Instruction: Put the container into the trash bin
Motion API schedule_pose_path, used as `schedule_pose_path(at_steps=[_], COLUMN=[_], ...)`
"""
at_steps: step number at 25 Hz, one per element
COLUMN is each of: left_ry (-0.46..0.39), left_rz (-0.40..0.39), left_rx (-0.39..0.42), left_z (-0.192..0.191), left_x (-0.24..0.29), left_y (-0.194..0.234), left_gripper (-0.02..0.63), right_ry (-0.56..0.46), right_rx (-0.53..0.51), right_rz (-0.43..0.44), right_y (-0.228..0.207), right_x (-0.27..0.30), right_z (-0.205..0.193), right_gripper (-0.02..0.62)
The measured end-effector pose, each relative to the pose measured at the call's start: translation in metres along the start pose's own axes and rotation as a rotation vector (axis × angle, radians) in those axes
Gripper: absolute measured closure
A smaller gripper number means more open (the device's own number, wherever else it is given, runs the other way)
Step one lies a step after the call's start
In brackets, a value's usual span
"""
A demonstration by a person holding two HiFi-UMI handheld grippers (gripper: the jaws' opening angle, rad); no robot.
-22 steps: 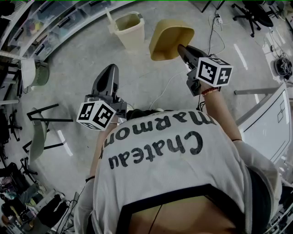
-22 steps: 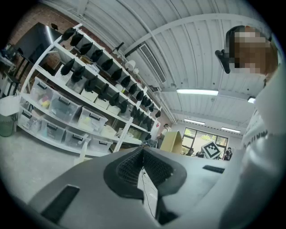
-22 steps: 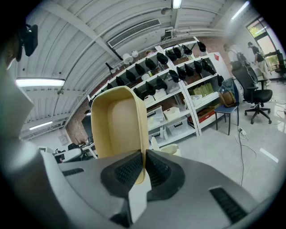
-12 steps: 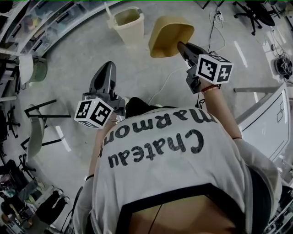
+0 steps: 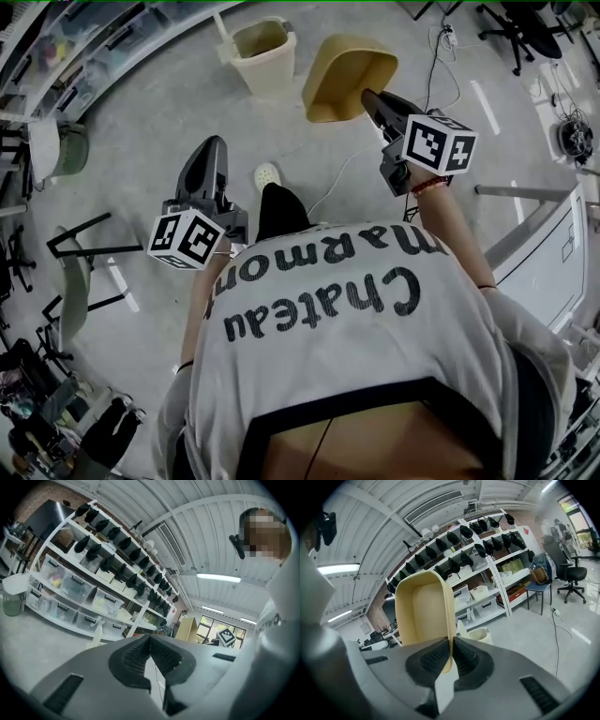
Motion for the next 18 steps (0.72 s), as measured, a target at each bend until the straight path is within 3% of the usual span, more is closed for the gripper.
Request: schedule_pose_path(at_steps=[7, 12, 18], left_ry=[-0.019, -0.038, -0.016], left_rz=[-0.058, -0.125, -0.183], left_rx=[0.011, 0.056, 0.071], left_z=[0.066, 0.126, 0.161], left_x=[0.062, 0.105, 0.137], left_y=[0.076, 0.121, 0.172], left_gripper=[0.583, 0.583, 0.583], right_ry=[-0.026, -0.098, -0.145], right_rx=[0.048, -0.001, 0.034], right_rz=[-0.034, -0.044, -0.093], right_y=[0.016, 0.044, 0.059], right_x=[0.077, 0.124, 0.171], right_z=[0.058, 0.110, 0.133], right_gripper=[0.557, 0.557, 0.557])
Point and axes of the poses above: the fingertips, and each gripper's own axes: x forward along the fingers, y to its left, z out of its top, the point moved 9 cm from there along -x, backward along the fingers, and after that the axes turned 8 degrees about -z, right-handed, at the moved point
